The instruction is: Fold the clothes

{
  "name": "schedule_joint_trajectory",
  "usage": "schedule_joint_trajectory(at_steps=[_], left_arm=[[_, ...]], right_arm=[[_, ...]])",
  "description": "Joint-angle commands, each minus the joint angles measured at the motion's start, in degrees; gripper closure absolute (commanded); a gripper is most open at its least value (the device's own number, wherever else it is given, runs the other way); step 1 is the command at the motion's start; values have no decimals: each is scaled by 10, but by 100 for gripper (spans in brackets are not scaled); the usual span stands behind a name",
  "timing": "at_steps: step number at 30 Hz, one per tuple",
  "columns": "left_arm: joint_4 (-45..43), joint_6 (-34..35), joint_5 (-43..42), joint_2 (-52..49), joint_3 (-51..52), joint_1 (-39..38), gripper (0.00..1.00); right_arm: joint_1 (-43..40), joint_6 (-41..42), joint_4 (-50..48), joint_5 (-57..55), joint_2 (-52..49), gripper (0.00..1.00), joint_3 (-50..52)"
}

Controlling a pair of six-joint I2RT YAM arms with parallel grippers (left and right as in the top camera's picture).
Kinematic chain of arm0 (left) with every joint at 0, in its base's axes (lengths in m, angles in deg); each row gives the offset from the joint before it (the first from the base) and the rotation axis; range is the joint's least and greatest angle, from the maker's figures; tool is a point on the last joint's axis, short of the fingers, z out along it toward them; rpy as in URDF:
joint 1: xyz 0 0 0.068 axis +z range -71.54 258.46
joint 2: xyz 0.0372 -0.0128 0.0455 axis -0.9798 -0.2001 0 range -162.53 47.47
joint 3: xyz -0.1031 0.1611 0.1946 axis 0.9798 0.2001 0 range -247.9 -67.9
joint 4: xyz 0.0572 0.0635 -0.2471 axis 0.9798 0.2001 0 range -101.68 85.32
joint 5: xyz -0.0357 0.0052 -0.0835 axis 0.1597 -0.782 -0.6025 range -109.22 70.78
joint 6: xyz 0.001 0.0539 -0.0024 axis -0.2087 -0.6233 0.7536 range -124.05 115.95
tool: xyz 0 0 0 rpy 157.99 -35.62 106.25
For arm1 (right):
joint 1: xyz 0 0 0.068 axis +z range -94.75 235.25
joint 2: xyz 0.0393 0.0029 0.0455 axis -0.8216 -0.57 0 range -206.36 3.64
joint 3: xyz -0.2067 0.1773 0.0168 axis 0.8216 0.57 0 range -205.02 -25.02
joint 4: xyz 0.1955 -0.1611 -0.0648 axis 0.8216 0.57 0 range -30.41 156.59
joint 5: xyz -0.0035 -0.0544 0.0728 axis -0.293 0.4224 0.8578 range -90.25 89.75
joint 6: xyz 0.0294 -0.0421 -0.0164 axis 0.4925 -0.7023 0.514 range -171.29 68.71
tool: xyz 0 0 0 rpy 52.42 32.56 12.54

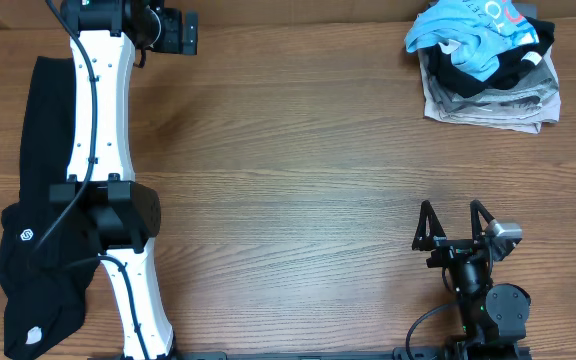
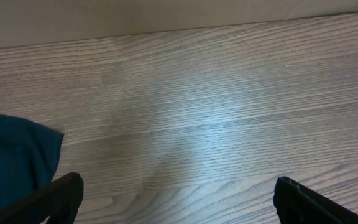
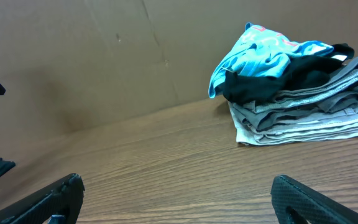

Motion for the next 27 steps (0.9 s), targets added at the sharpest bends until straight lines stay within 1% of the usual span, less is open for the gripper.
schedule_joint_trajectory(at_steps=[1,10,16,22,24,27], left_arm=[[-2,-2,-4,-8,-10,4,0],[-2,-2,-4,-9,-10,4,0],[0,-2,-4,5,-10,-10,0],[4,-2,-4,80,7,-66,0],[4,-2,-4,119,38,-94,0],[4,-2,-4,188,118,-139,0]], right_arm=[[3,2,-2,-5,6,0,6],[3,2,-2,-5,6,0,6],[3,2,-2,-5,6,0,6],[3,2,-2,-5,6,0,6],[3,2,-1,-5,6,0,6],[3,2,-2,-5,6,0,6]])
